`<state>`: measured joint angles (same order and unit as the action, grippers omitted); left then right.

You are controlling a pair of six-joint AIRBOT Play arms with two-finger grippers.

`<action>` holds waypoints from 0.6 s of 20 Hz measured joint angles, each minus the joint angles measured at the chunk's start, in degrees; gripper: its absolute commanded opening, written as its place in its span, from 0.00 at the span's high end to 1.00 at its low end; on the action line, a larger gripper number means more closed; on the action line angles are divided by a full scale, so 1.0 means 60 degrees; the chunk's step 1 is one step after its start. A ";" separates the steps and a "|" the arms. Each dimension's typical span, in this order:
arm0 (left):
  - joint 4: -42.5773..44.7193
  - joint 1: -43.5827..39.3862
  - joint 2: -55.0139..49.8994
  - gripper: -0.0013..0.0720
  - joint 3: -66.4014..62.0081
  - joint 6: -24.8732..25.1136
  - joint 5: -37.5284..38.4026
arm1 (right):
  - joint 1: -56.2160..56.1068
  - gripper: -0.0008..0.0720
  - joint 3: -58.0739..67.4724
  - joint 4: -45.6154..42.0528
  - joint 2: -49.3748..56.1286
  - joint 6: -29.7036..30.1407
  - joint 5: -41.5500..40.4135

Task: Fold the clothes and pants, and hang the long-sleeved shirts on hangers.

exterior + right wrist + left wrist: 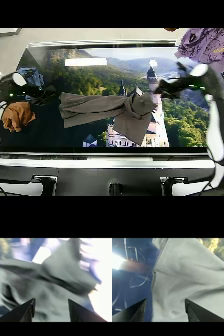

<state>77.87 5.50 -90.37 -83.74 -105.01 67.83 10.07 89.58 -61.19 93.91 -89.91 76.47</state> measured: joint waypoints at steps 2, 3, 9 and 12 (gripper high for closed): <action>0.0004 0.0208 0.0401 0.25 -0.0025 0.0273 0.0368 | 0.1089 0.33 -0.1355 0.0492 -0.0721 0.0586 0.0244; 0.0004 0.0295 0.0623 0.25 -0.0029 0.0397 0.0557 | 0.1519 0.33 -0.2251 0.0831 -0.1060 0.0965 0.0342; -0.0015 0.0514 0.1552 0.25 -0.0036 0.0685 0.1035 | 0.2448 0.33 -0.6368 0.3228 -0.1829 0.3085 -0.1005; -0.0011 0.0539 0.1643 0.25 -0.0036 0.0725 0.1093 | 0.2186 0.33 -0.7023 0.3883 -0.1723 0.3676 -0.1851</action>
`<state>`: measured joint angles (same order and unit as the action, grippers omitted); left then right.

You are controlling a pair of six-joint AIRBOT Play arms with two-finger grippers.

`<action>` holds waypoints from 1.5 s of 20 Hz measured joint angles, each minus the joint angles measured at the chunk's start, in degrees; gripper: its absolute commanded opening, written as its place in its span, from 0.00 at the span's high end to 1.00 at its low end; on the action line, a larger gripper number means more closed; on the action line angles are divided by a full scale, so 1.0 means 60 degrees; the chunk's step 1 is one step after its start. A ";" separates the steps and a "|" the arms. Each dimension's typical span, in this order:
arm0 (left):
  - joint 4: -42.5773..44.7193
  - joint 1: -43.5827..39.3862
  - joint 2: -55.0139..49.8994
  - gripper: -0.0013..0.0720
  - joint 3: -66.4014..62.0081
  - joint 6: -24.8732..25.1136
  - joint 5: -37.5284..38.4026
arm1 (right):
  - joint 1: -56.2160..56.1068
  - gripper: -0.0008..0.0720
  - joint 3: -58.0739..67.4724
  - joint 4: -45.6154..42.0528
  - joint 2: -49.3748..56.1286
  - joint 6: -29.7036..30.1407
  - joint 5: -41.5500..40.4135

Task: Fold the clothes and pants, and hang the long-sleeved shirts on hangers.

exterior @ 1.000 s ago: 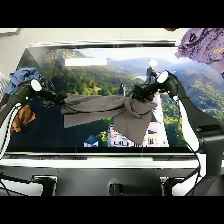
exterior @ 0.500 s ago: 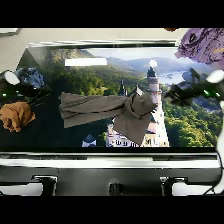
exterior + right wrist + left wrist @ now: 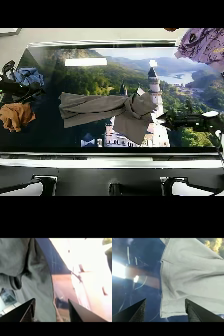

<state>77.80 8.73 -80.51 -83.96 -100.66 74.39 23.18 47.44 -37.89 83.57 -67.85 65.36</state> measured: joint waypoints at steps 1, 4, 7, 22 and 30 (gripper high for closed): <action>-0.0004 0.0004 0.0015 0.25 0.0000 -0.0004 0.0011 | -0.0219 0.33 -0.0102 0.0117 0.0076 0.0102 -0.0255; 0.0000 0.0015 0.0029 0.25 0.0000 -0.0084 0.0022 | -0.1016 0.33 -0.0266 0.0503 0.0368 0.0229 -0.0889; -0.0011 0.0073 0.0058 0.25 0.0033 -0.0153 0.0029 | -0.1781 0.37 -0.0317 0.0852 0.0630 0.0248 -0.1330; -0.6255 0.1723 0.1220 0.25 0.7213 0.4521 -0.2750 | -0.3071 0.94 0.0273 0.0492 0.0091 -0.0401 -0.1963; -0.7708 0.1071 0.0215 0.25 0.7675 0.5541 -0.3464 | -0.3075 0.94 0.0306 0.0215 -0.0419 -0.0882 -0.1792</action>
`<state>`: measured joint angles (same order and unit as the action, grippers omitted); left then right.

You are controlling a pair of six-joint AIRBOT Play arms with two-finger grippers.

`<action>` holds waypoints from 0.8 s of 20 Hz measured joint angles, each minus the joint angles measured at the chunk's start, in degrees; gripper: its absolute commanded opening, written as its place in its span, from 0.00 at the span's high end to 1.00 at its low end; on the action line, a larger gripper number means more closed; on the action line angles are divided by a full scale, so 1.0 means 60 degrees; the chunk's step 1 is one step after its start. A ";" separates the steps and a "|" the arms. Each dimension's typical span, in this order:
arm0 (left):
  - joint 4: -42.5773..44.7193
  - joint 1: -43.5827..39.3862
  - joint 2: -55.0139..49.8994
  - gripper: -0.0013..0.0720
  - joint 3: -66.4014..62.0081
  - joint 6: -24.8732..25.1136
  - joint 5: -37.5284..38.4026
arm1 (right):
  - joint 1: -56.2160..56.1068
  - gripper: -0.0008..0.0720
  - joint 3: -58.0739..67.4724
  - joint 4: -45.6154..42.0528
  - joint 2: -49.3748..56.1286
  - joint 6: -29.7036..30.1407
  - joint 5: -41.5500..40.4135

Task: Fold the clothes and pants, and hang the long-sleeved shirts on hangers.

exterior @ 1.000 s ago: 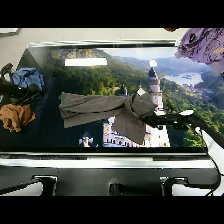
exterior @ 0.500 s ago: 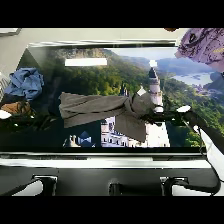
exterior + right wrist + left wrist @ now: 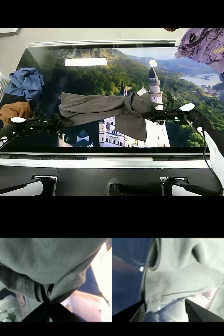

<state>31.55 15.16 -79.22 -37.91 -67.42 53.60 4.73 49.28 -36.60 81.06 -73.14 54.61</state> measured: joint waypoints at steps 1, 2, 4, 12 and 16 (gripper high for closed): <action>-0.0127 -0.0076 -0.0113 0.25 0.0004 0.0051 -0.0040 | 0.0000 0.94 0.0000 -0.0015 -0.0022 -0.0018 0.0040; -0.0208 -0.0138 -0.0193 0.25 0.0011 0.0076 -0.0066 | 0.0000 0.94 0.0000 -0.0047 -0.0036 -0.0069 0.0073; -0.0291 -0.0280 -0.0321 0.39 0.0018 0.0113 -0.0106 | 0.0000 0.94 0.0000 -0.0080 -0.0058 -0.0073 0.0138; -0.0208 -0.0557 -0.0466 0.96 -0.0688 0.0135 -0.0554 | -0.0004 0.95 0.0164 -0.0193 -0.0291 -0.0069 0.0259; -0.0240 -0.0568 -0.0244 0.96 -0.2812 -0.0091 -0.0109 | -0.0004 0.94 0.2076 -0.1344 -0.0736 -0.0189 0.0484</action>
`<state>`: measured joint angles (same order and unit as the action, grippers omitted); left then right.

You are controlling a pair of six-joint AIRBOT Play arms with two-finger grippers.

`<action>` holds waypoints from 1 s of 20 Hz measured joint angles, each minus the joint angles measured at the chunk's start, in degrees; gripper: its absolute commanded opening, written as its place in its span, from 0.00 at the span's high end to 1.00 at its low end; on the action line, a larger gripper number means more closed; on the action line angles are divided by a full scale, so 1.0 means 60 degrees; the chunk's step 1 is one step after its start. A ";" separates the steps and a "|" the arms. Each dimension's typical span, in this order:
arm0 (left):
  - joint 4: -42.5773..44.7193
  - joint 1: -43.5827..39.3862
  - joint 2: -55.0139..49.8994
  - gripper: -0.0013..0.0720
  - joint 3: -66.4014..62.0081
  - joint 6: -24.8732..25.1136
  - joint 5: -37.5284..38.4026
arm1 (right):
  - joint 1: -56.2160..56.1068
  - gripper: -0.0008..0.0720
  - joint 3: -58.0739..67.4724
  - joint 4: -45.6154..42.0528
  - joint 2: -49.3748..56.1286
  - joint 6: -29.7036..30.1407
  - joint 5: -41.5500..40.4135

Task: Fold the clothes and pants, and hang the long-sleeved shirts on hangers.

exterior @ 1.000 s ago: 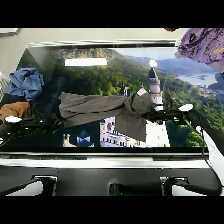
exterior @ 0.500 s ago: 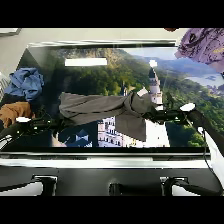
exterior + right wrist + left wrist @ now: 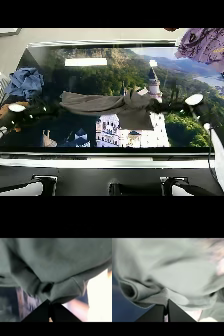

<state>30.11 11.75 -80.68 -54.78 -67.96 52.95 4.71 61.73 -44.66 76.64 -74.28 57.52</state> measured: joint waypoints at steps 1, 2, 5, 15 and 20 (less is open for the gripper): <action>0.0084 -0.0004 0.0102 0.96 -0.0914 -0.0098 0.0160 | 0.0000 0.94 0.0823 -0.0481 -0.0066 -0.0117 0.0135; 0.0259 -0.0007 0.0204 0.96 -0.1880 -0.0280 0.0306 | 0.0000 0.94 0.1821 -0.0984 -0.0124 -0.0270 0.0299; 0.1279 0.0000 0.0546 0.96 -0.5497 -0.1158 0.0470 | 0.0000 0.94 0.4889 -0.2539 -0.0306 -0.0718 0.0991; 0.7391 0.0004 0.4186 0.96 -1.0025 -0.5796 0.0998 | 0.0000 0.94 0.9169 -0.5916 -0.3417 -0.1643 0.1851; 0.8757 0.0000 0.4881 0.96 -0.9555 -0.6677 0.2182 | 0.0000 0.94 0.9315 -0.6196 -0.3894 -0.2331 0.2080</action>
<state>82.65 11.75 -51.40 -112.12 -108.03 66.04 4.71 117.62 -81.84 53.28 -88.27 70.00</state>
